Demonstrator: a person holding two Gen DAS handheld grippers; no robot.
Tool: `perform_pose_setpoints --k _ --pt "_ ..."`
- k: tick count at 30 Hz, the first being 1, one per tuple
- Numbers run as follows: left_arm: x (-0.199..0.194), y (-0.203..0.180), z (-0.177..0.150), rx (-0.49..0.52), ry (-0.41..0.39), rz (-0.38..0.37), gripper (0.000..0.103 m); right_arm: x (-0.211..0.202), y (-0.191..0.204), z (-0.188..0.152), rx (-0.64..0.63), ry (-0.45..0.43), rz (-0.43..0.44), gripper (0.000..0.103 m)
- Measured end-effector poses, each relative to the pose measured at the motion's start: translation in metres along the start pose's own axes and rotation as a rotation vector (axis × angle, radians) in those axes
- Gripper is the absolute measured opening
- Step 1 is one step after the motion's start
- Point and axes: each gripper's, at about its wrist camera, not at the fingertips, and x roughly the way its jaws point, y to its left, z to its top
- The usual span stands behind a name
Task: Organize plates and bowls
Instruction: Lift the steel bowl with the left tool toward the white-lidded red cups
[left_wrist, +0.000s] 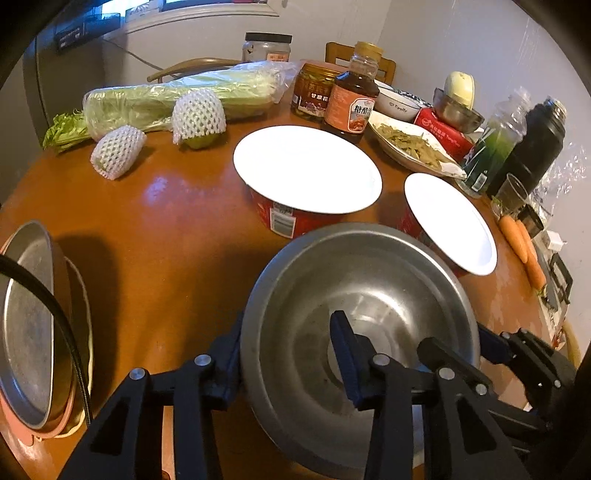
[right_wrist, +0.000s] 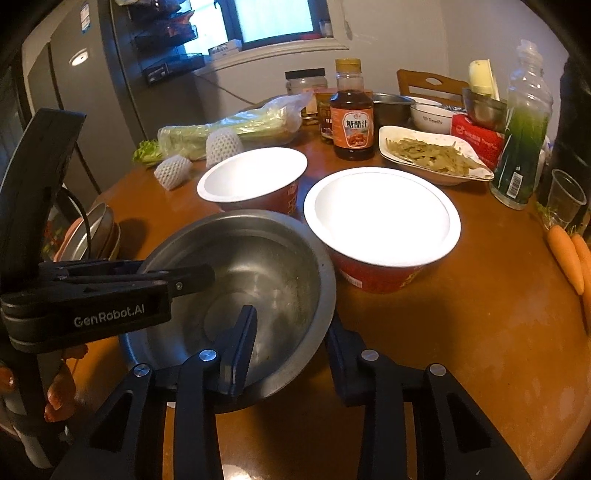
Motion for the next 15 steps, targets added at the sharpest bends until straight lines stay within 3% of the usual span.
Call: perform_pose_setpoints --k 15 --pt "-0.028 0.002 -0.030 0.016 0.002 0.003 0.044 -0.031 0.020 -0.027 -0.054 0.009 0.031 0.038"
